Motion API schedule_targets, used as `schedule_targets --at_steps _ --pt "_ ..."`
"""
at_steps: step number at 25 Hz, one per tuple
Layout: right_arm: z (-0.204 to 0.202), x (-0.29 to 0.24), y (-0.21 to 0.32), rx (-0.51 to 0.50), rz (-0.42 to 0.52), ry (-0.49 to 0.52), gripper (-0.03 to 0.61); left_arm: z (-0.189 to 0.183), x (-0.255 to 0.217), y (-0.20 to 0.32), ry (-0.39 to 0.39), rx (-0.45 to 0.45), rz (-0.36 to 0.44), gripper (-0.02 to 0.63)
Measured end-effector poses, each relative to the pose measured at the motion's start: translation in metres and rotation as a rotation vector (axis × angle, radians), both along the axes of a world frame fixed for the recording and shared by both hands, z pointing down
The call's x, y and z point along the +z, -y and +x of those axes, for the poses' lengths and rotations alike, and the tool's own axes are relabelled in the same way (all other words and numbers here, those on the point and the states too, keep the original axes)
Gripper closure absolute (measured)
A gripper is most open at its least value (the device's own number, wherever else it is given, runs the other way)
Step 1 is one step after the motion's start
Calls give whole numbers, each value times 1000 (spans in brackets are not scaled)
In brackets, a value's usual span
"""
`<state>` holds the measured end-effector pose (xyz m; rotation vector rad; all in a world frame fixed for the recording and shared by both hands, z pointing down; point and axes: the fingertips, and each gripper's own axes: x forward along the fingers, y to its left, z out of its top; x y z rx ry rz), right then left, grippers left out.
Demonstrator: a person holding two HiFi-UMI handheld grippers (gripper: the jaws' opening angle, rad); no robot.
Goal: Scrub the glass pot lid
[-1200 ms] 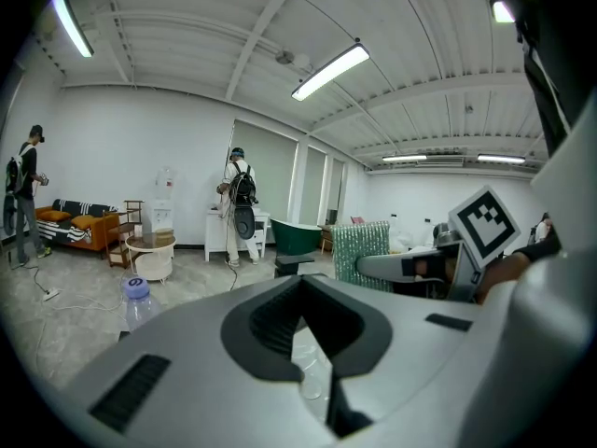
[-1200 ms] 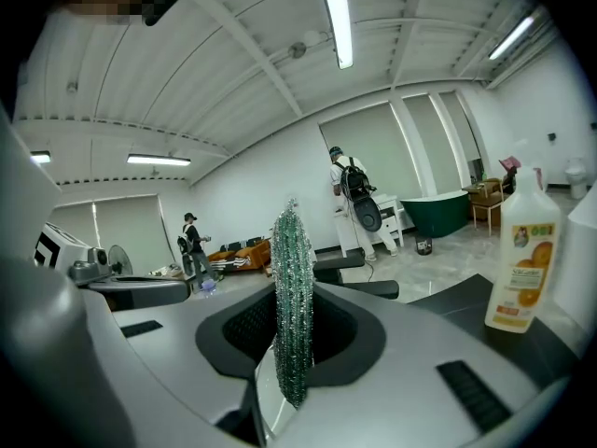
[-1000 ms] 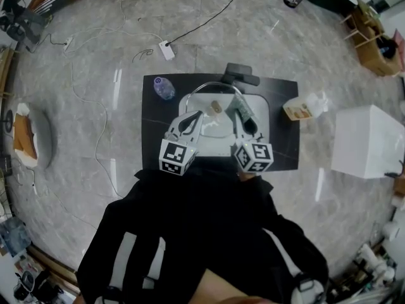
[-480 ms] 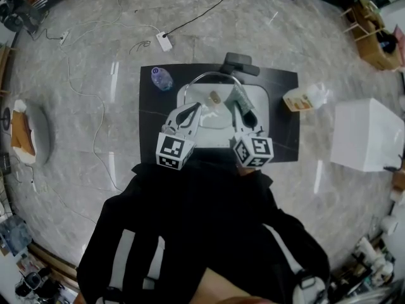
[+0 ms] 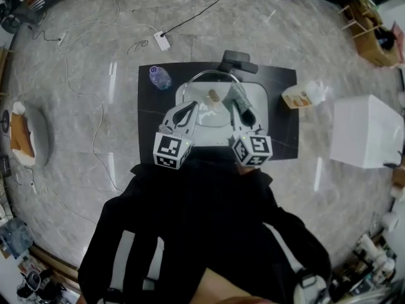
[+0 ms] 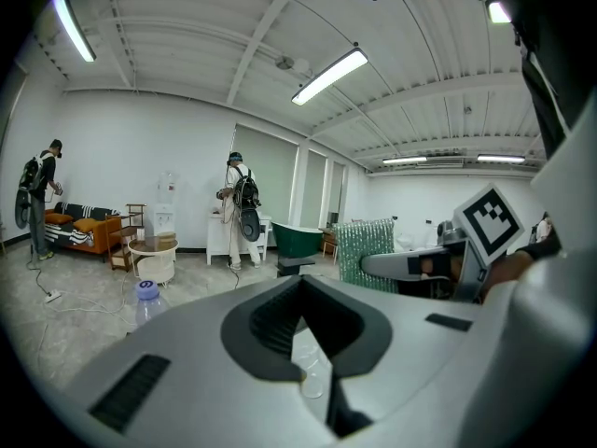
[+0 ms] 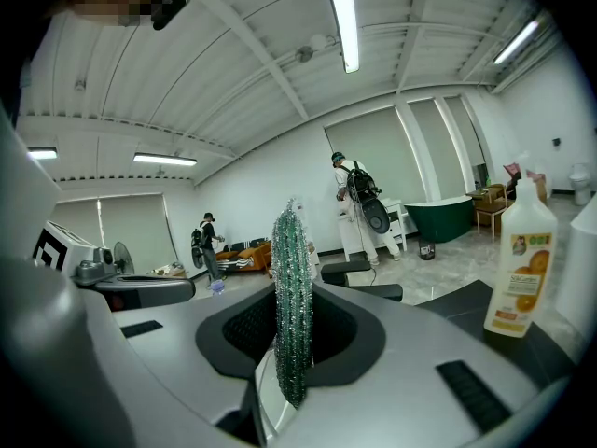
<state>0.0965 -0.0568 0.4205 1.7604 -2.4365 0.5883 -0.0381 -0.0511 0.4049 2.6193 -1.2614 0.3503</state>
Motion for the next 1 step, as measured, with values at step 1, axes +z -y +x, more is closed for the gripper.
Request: schedule_targets --at_steps 1 --pt "0 0 0 -1 -1 1 512 -1 0 0 0 -3 0 612"
